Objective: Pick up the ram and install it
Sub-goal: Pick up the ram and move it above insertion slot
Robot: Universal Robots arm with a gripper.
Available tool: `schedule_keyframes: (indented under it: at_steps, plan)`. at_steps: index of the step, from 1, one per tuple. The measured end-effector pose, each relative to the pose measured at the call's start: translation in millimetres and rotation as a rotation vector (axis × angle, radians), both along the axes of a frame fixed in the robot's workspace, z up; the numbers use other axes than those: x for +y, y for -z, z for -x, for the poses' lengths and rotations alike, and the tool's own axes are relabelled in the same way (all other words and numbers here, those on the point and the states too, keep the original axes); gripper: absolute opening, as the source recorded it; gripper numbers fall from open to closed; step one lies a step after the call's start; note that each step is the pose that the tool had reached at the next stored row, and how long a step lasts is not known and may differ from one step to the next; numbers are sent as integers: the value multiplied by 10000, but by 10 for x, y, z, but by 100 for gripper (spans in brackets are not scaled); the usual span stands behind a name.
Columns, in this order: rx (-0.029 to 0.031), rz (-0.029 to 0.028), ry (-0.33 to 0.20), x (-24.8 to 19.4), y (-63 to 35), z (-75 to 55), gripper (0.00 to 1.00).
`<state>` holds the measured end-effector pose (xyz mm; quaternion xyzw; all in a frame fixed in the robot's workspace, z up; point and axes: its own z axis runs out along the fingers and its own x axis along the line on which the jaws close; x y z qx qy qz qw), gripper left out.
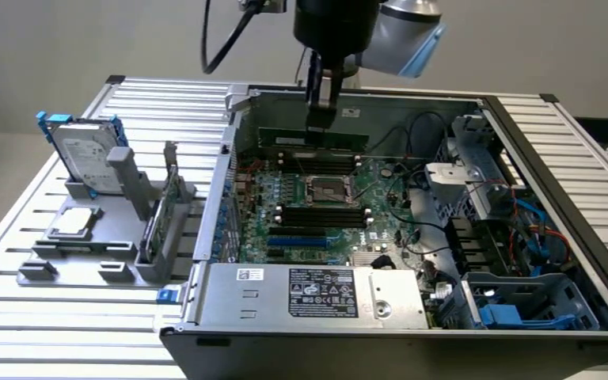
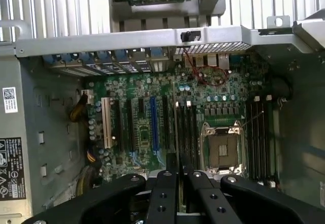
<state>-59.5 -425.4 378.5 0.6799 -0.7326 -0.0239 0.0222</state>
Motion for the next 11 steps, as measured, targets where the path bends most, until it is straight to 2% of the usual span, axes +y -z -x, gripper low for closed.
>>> schedule_keyframes:
  at_steps: [5, 11]
  plan:
    - [0, 0, 0, 34, 92, -124, 14]
    - [0, -1, -49, 70, 202, -181, 14]
